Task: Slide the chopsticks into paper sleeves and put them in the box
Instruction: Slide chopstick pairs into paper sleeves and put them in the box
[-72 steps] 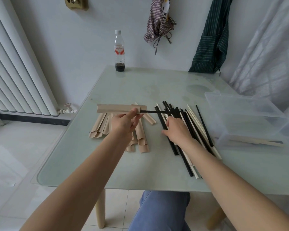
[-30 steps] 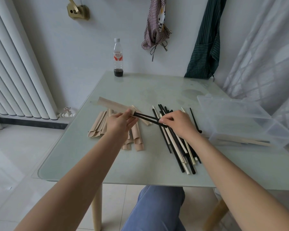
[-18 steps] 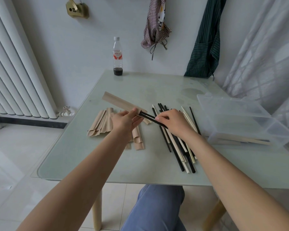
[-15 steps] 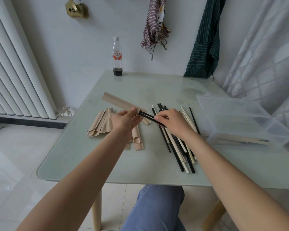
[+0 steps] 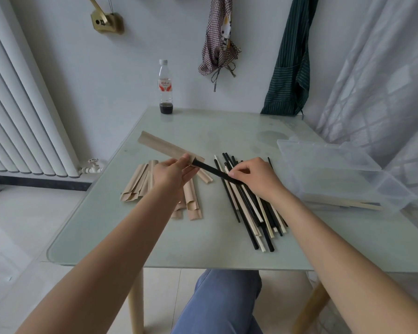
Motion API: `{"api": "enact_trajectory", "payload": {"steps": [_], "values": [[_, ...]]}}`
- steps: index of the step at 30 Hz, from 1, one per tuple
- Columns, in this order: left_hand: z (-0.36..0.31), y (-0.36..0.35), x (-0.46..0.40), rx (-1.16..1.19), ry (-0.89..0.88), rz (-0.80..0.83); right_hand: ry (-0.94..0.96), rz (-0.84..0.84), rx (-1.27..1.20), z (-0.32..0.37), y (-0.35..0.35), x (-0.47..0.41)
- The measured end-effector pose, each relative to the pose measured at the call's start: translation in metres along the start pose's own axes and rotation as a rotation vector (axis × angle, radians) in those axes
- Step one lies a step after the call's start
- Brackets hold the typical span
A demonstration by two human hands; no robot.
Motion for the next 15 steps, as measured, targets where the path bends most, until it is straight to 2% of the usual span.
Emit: {"api": "enact_trajectory", "payload": {"steps": [8, 15], "values": [[0.012, -0.033, 0.008, -0.030, 0.009, 0.027, 0.048, -0.069, -0.030, 0.002, 0.013, 0.013], [0.022, -0.052, 0.010, -0.026, 0.001, 0.018, 0.027, -0.037, -0.072, -0.013, 0.025, 0.030]]}}
Point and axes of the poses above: each hand's wrist, its own x-axis away from the middle knuckle, its own y-axis out of the back of the hand, z = x × y, the point moved 6 cm from there along -x, towards the middle knuckle, and after that the axes turned 15 degrees about z, right-handed, at the moved point
